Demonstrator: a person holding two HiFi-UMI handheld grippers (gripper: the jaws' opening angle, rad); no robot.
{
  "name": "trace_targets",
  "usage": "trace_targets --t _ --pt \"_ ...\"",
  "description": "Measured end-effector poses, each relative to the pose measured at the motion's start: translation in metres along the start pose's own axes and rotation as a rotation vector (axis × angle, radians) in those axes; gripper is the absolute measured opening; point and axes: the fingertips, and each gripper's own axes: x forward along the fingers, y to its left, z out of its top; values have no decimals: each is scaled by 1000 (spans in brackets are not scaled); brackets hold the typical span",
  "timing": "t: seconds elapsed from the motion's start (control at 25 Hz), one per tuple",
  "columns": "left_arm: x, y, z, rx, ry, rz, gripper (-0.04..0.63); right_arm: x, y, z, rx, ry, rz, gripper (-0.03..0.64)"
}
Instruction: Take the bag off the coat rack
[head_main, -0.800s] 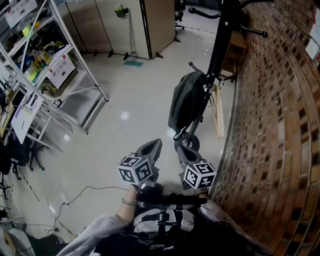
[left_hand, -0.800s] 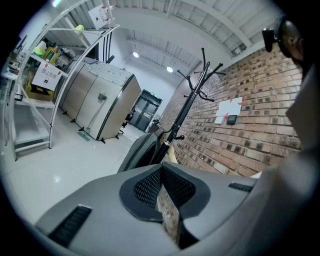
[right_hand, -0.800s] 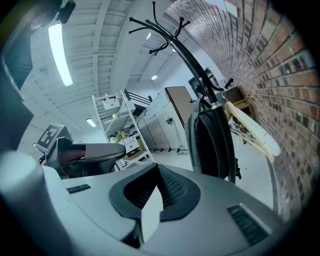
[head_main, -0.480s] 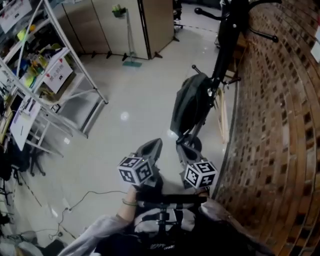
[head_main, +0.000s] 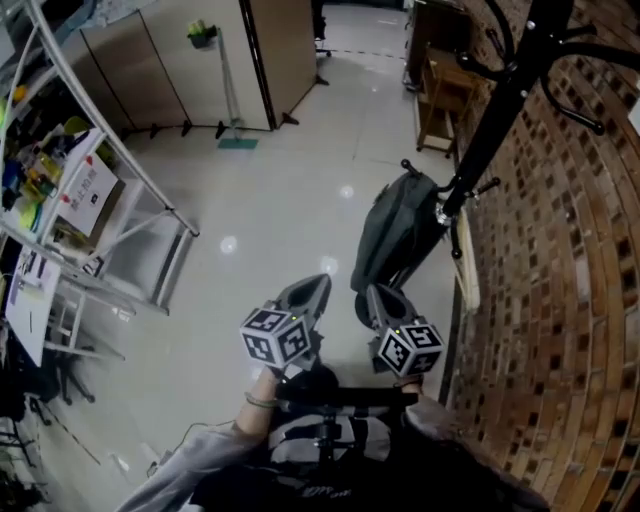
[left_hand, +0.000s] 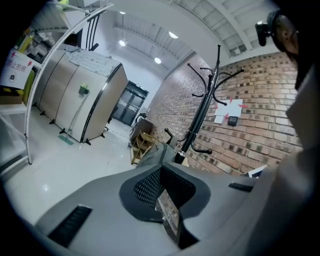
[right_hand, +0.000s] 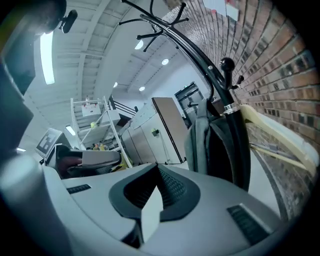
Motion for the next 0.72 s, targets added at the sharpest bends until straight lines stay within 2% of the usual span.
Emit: trace_targets --t 0.12,0.32,0.56,0.72 --pt "9 18 14 6 22 -52 8 20 3 17 16 -63 -37 -2" --pt "27 35 24 -5 56 -147 8 37 -6 38 -19 -118 -148 -2" --pt "41 40 27 -34 82 -213 8 40 -27 76 -44 -172 -234 -2" --pt "49 39 24 -48 99 -233 8 35 -47 106 -67 -200 -337 -2"
